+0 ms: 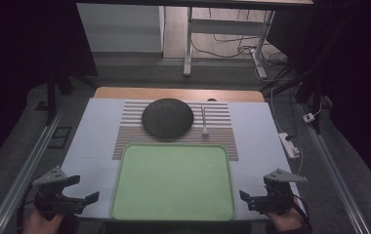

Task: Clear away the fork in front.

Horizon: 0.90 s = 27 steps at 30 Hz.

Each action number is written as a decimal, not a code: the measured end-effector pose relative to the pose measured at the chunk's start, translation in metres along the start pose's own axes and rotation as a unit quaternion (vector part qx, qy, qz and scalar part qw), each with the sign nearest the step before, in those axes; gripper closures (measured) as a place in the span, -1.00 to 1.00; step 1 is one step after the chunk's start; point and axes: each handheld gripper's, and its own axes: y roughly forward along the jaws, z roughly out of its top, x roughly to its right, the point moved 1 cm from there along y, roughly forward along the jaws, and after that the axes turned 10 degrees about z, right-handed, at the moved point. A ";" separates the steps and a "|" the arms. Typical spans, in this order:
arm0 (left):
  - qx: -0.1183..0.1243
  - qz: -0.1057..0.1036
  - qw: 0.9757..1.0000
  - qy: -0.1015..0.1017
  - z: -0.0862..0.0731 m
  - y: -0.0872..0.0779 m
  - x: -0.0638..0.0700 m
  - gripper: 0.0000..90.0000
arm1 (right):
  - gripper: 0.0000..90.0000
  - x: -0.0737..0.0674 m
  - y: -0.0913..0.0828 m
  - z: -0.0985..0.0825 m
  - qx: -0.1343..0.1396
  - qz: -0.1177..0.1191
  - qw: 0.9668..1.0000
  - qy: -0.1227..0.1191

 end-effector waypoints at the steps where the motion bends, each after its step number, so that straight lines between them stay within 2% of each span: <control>1: -0.002 0.003 1.000 0.000 0.000 0.000 0.000 -1.00 | -1.00 0.000 0.001 0.000 -0.004 0.002 1.000 0.001; 6: -0.005 0.000 1.000 -0.002 0.000 0.001 0.000 -1.00 | -1.00 0.001 0.003 0.001 -0.014 0.010 1.000 0.001; 11: -0.011 0.004 1.000 0.007 0.001 0.002 0.002 -1.00 | -1.00 0.002 0.005 0.001 -0.022 0.019 1.000 0.008; 17: -0.011 0.002 1.000 0.004 0.001 0.002 0.001 -1.00 | -1.00 0.003 0.006 0.001 -0.028 0.025 0.999 0.014; 27: -0.011 0.002 1.000 0.004 0.000 0.002 0.001 -1.00 | -1.00 0.000 0.007 0.002 -0.034 0.023 0.999 0.003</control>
